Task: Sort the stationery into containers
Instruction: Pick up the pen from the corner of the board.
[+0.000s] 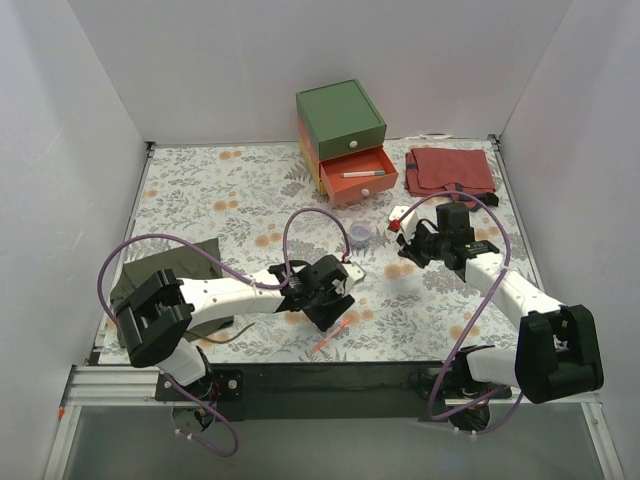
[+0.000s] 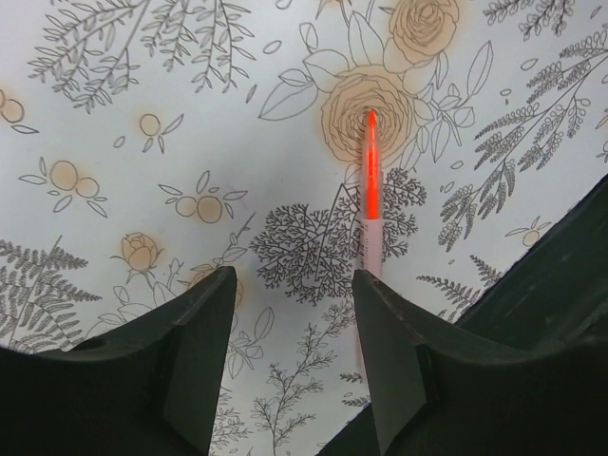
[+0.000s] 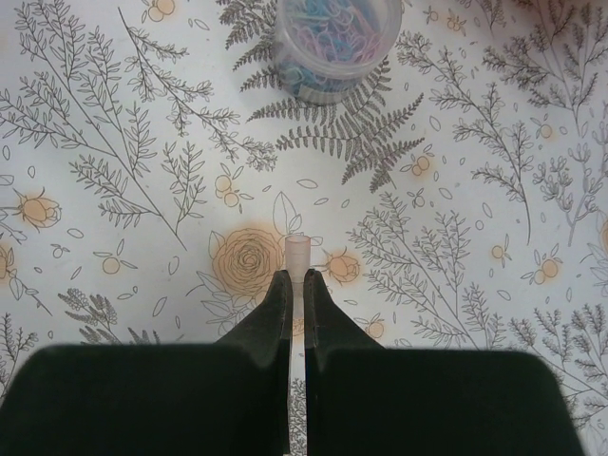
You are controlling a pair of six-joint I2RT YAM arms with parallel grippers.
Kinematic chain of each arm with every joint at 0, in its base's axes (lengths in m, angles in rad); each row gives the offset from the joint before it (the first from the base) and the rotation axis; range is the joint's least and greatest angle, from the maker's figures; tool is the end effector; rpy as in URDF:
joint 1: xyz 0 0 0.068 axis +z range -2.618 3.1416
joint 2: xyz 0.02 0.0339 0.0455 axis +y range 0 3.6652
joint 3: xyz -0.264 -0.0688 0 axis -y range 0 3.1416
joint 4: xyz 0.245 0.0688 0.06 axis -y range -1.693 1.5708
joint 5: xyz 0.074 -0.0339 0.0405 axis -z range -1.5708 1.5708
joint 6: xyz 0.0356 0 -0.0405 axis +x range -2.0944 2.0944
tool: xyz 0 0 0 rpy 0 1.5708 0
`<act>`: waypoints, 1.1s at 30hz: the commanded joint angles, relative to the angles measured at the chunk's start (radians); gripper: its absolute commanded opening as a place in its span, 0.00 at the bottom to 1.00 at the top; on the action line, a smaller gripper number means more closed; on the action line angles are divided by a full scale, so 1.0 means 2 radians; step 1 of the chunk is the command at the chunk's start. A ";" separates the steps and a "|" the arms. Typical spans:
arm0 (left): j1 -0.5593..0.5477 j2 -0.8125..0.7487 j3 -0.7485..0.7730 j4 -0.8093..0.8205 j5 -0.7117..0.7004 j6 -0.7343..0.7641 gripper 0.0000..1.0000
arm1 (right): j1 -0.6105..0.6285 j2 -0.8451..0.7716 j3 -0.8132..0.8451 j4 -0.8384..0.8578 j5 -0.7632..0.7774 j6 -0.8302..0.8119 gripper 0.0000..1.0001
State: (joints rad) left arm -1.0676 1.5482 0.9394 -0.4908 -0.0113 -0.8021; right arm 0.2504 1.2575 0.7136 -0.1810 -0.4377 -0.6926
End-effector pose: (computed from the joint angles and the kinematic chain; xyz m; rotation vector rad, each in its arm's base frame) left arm 0.1446 -0.2618 0.1889 0.3674 2.7803 -0.5322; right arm 0.2470 0.0788 0.2188 -1.2045 1.8739 0.2622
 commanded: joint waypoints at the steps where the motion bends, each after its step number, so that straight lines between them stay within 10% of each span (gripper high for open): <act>1: -0.012 -0.017 -0.016 -0.016 0.005 -0.018 0.51 | -0.006 -0.014 -0.018 0.016 -0.016 0.012 0.01; 33: -0.054 -0.008 0.032 -0.032 0.034 -0.042 0.52 | -0.007 0.009 -0.022 0.035 -0.026 0.016 0.01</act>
State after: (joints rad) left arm -1.1545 1.5280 1.0016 -0.5552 0.0368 -0.8612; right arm 0.2413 1.2728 0.6640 -0.1421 -0.4679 -0.6601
